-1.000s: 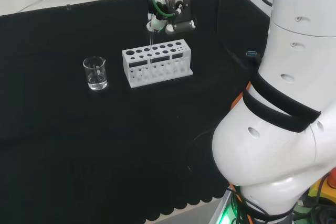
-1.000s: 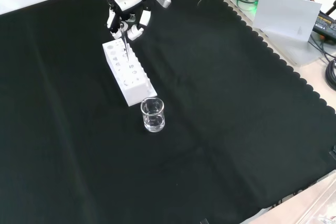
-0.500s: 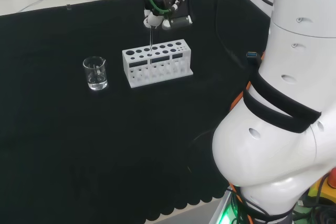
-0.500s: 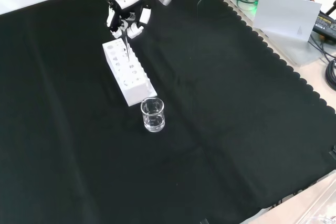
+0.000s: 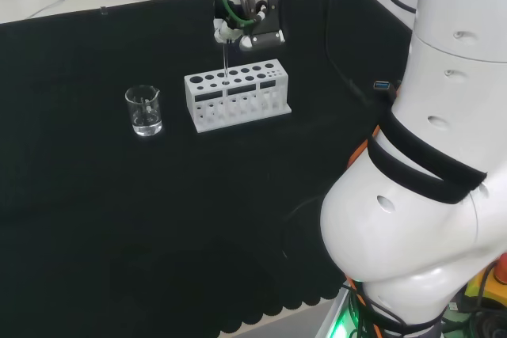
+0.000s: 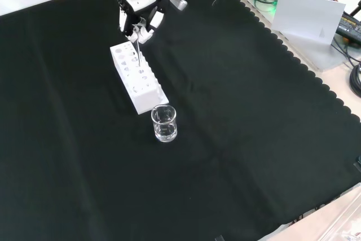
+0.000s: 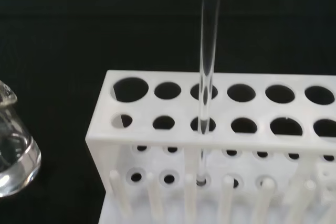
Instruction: Take the glass rod from the white test tube rack.
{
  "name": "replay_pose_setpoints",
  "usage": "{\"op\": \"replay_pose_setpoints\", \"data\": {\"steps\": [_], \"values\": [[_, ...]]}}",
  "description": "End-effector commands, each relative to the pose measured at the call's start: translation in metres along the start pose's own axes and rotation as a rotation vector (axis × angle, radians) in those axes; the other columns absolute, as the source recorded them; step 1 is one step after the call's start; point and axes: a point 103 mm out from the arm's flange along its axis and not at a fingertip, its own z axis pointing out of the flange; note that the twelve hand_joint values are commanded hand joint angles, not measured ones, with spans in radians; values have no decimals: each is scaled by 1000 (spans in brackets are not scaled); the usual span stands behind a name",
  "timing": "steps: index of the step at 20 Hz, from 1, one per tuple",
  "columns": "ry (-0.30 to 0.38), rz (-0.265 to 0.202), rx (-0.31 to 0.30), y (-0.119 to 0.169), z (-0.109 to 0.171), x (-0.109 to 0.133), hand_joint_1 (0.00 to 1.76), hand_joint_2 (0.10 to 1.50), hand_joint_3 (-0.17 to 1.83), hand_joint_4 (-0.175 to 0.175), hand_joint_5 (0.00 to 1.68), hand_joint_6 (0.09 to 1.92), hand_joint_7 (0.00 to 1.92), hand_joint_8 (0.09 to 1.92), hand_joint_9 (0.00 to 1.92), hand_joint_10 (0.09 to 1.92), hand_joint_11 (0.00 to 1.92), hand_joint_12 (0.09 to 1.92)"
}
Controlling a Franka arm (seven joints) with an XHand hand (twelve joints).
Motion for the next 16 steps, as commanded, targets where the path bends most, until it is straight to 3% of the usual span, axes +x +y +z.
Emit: {"op": "replay_pose_setpoints", "data": {"steps": [1, 10, 16], "values": [[82, 9, -155, -2, -10, 5, 1294, 742, 664, -175, 1061, 851, 1129, 1140, 1612, 817, 1701, 507], [52, 3, -152, -26, -58, 3, 1304, 737, 656, -175, 1110, 675, 1135, 1201, 1584, 870, 1639, 629], [35, 30, -137, -46, -91, 4, 1304, 743, 642, -175, 1118, 651, 1132, 1202, 1582, 873, 1636, 642]]}}
